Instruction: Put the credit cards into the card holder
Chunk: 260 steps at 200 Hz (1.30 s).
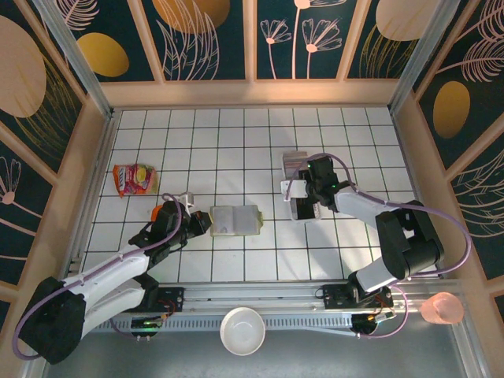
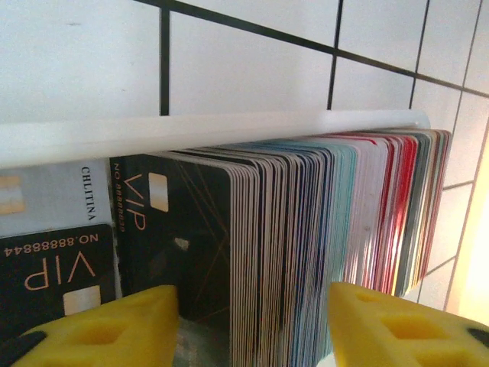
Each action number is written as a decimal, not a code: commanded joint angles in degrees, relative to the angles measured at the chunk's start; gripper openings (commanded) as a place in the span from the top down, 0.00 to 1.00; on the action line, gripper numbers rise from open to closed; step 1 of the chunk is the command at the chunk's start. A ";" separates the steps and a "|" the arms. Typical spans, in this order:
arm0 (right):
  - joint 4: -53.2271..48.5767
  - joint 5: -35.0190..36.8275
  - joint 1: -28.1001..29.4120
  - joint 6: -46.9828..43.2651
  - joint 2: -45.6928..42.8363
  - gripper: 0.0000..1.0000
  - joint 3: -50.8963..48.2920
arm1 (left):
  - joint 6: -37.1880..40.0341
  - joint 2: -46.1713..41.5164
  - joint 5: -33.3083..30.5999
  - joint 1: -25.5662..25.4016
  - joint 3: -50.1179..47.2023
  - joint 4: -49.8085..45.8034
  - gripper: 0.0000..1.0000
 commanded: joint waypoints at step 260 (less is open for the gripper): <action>-2.73 3.24 0.38 -2.64 -4.83 0.97 1.73 | -0.97 0.08 1.46 0.36 -1.41 2.01 1.00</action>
